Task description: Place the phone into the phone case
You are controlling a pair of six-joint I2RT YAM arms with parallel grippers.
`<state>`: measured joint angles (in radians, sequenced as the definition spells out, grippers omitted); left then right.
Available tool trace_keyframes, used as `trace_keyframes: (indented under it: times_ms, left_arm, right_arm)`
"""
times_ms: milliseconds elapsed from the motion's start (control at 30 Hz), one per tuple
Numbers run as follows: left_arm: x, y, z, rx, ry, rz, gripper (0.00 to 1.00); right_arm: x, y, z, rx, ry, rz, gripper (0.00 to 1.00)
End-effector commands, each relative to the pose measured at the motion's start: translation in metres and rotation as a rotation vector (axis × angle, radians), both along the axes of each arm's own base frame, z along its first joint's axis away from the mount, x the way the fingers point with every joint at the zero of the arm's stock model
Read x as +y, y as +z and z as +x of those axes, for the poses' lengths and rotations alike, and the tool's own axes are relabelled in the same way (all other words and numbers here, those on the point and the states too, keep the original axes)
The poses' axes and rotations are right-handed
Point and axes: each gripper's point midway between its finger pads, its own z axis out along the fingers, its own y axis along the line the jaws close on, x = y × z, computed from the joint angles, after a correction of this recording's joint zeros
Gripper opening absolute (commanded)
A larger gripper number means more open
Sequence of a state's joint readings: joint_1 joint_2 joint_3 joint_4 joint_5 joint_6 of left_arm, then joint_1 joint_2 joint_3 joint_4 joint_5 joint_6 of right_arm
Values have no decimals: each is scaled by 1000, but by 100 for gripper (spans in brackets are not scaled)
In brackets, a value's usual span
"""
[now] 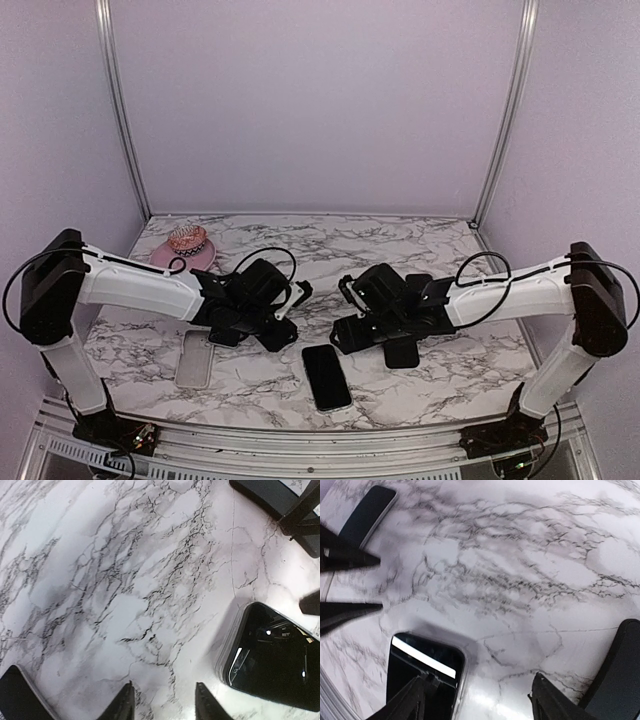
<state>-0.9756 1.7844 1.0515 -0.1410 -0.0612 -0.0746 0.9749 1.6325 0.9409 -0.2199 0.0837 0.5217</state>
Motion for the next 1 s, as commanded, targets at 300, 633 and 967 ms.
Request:
trace_keyframes:
  times_ms: [300,633,967]
  left_arm:
    - [38,17,-27,19,124,-170,65]
    - [36,11,-34,40,105,-183,67]
    - [32,9,-34,43,84,-176,67]
  right_arm:
    - [6,-18,-92,111,64,-202,99]
    - [21,-40,-122,130,114,-291,99]
    - [36,-25,-115,81,153,-265,99]
